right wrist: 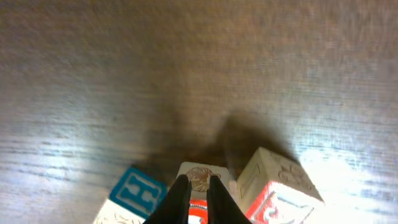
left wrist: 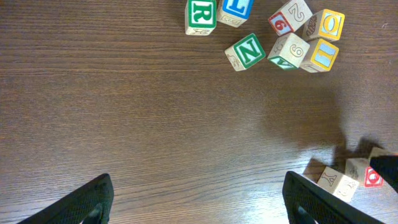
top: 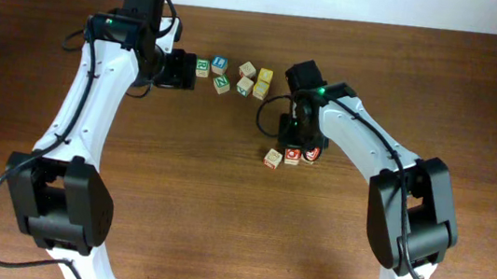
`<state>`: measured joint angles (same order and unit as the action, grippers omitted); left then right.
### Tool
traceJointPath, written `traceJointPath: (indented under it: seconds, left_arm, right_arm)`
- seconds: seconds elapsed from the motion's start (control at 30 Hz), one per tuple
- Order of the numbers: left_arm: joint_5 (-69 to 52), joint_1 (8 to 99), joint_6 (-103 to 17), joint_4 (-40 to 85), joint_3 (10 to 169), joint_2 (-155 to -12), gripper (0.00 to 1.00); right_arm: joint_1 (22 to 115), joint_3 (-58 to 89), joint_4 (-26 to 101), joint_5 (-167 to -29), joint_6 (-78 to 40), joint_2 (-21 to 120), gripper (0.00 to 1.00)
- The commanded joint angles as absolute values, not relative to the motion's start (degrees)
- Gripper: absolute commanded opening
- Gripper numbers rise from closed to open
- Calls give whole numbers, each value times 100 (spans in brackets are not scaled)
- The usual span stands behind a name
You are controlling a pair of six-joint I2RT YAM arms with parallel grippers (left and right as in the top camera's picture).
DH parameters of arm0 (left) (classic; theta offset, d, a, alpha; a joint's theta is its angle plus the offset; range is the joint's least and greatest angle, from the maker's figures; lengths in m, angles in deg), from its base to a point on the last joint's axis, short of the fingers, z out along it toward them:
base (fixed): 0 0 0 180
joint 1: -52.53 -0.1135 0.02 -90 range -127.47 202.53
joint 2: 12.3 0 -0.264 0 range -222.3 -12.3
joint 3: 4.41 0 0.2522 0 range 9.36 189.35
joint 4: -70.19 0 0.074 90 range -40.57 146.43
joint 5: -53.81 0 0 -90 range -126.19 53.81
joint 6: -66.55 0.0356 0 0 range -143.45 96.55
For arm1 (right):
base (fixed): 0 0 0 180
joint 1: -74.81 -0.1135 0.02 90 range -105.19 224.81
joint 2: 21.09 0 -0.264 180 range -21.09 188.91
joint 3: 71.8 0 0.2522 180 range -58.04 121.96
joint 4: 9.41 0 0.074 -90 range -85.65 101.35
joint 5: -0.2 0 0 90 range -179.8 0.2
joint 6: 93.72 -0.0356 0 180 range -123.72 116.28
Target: Rotate 4 blocks
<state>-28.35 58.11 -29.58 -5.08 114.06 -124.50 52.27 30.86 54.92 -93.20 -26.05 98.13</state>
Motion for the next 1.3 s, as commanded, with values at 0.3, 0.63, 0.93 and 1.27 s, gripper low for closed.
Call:
traceJointPath:
  seconds: [0.3,0.63,0.93,1.27]
  left_arm:
    - [-2894,5831,-3030,-604,11483,-12491,86]
    - [-2899,6183,-3028,-600,11483,-12491,87]
    - [-2896,6229,-3030,-594,11483,-12491,88]
    - [-2896,6229,-3028,-598,11483,-12491,90]
  right_arm:
    - [5153,3023,5820,-9750,-2828,9835,11]
    - [5697,3631,6198,-9663,-2644,9426,22]
    - [5904,3517,5767,-9687,-1610,10060,22]
    - [5904,3517,6362,-9663,-1101,10110,22]
